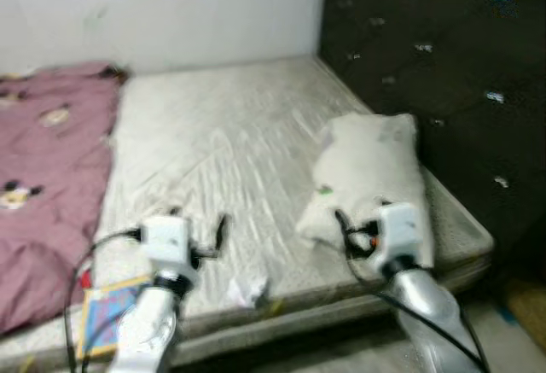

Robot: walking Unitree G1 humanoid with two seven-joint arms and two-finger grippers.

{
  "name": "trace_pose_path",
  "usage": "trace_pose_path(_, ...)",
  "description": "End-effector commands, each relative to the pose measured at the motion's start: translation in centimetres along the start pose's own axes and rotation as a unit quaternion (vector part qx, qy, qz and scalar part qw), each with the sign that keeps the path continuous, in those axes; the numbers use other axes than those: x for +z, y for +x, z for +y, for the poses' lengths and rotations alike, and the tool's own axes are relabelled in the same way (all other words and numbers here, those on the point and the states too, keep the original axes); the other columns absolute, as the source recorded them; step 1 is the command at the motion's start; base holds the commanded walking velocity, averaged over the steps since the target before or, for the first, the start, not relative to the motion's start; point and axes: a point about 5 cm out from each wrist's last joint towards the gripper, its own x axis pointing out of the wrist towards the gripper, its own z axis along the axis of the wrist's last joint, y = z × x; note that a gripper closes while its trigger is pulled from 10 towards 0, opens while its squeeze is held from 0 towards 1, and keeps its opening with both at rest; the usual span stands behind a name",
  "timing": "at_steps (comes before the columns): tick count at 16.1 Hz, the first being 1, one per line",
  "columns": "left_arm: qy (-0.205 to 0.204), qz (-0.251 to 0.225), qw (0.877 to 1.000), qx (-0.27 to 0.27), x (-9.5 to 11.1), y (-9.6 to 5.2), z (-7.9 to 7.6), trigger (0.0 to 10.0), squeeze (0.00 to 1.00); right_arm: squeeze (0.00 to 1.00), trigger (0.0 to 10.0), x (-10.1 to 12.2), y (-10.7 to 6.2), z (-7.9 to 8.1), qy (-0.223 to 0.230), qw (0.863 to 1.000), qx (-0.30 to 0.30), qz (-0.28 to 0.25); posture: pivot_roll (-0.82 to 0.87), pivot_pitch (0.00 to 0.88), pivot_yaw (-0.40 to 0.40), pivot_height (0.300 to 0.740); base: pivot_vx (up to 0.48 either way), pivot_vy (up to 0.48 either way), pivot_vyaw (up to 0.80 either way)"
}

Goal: Clean up the room

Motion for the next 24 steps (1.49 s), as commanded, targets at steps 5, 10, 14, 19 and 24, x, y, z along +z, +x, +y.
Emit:
trace_pose_path(5, -0.022, 0.009, 0.999, 0.040, -0.1, 0.1, 0.8, 10.0, 0.00, 0.00, 10.0, 1.1, 0.8, 1.2, 0.007, 1.000, 0.019, -0.023, 0.04, 0.000, -0.042, 0.740, 0.000, 0.000, 0.00)
trace_pose_path(10, -0.050, 0.036, 0.998, 0.018, -0.7, -0.3, 0.5, 10.0, 0.00, 0.00, 10.0, 1.2, 1.1, 1.4, -0.003, 0.999, 0.023, -0.028, 0.04, 0.000, -0.044, 0.740, 0.000, 0.000, 0.64)
trace_pose_path(14, -0.052, 0.028, 0.998, 0.012, -0.6, 0.0, 0.5, 10.0, 0.00, 0.00, 10.0, 1.1, 1.2, 1.4, -0.003, 0.999, 0.023, -0.028, 0.04, 0.000, -0.040, 0.740, 0.000, 0.000, 0.80)
trace_pose_path(19, -0.050, 0.027, 0.998, -0.008, -0.5, 0.1, 0.2, 10.0, 0.00, 0.00, 10.0, 1.0, 1.2, 1.2, 0.004, 1.000, 0.015, -0.027, 0.03, 0.000, -0.034, 0.740, 0.000, 0.000, 0.24)
trace_pose_path(24, -0.057, 0.026, 0.998, -0.004, -0.5, 0.1, 0.2, 10.0, 0.00, 0.00, 10.0, 1.1, 1.2, 1.1, 0.008, 0.999, 0.011, -0.031, 0.03, 0.000, -0.036, 0.740, 0.000, 0.000, 0.00)
